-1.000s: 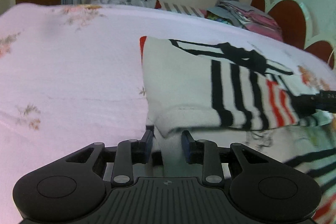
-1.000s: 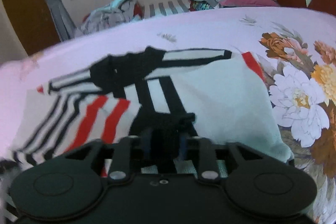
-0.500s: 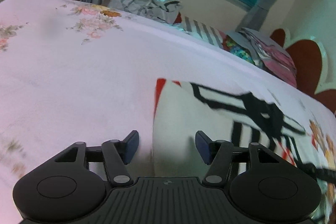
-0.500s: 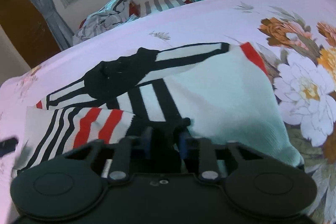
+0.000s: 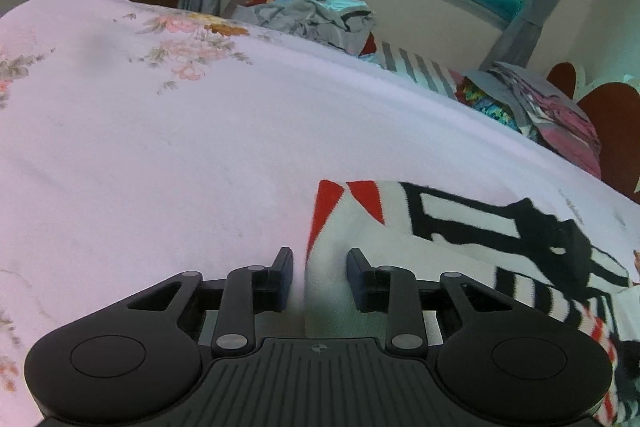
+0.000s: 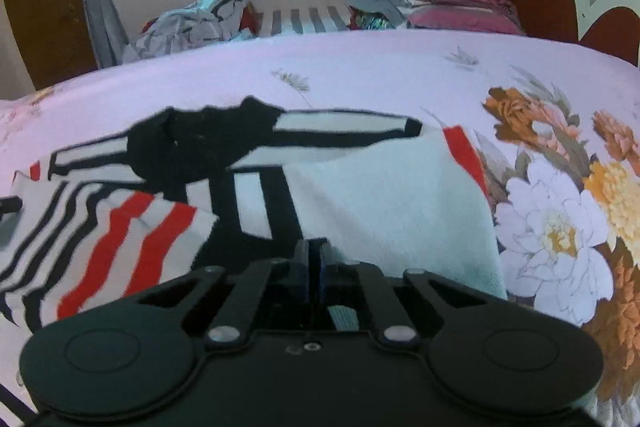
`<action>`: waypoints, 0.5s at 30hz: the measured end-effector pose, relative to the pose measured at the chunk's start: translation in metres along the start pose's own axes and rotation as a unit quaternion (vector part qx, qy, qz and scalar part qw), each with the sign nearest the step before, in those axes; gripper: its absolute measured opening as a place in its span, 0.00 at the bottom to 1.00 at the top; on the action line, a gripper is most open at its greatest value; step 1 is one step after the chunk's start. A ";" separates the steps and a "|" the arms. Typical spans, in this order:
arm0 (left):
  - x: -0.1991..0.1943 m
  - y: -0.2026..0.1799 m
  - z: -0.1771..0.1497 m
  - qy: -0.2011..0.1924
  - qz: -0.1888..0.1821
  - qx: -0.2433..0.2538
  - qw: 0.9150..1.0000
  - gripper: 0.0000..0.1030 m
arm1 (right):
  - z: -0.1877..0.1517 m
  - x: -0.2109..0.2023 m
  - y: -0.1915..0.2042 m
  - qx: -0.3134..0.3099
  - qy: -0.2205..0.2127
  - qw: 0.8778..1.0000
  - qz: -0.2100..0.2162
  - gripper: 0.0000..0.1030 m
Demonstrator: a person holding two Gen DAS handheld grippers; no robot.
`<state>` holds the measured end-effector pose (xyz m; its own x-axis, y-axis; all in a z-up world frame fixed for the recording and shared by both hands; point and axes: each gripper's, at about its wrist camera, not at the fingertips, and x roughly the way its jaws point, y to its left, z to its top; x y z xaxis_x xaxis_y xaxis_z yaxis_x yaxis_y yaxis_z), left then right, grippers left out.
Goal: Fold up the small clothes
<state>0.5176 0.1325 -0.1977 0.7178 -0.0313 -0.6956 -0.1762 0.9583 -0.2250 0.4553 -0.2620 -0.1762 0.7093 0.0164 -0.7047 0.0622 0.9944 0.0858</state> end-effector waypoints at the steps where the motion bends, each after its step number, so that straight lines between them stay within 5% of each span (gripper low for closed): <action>1: -0.007 -0.001 0.000 -0.007 0.002 0.004 1.000 0.30 | 0.002 -0.005 -0.002 0.007 -0.010 1.000 0.005 0.19; 6: -0.044 -0.020 -0.009 -0.020 -0.022 0.038 0.999 0.30 | 0.011 -0.019 0.010 0.002 -0.025 0.999 0.037 0.23; 15: -0.063 -0.062 -0.059 0.021 -0.056 0.078 0.995 0.32 | 0.000 -0.018 0.054 -0.057 0.001 0.995 0.079 0.27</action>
<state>0.4434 0.0578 -0.1799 0.6984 -0.1490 -0.7001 0.0121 0.9804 -0.1966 0.4460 -0.2087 -0.1593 0.7027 0.1730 -0.6901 -0.1295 0.9849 0.1149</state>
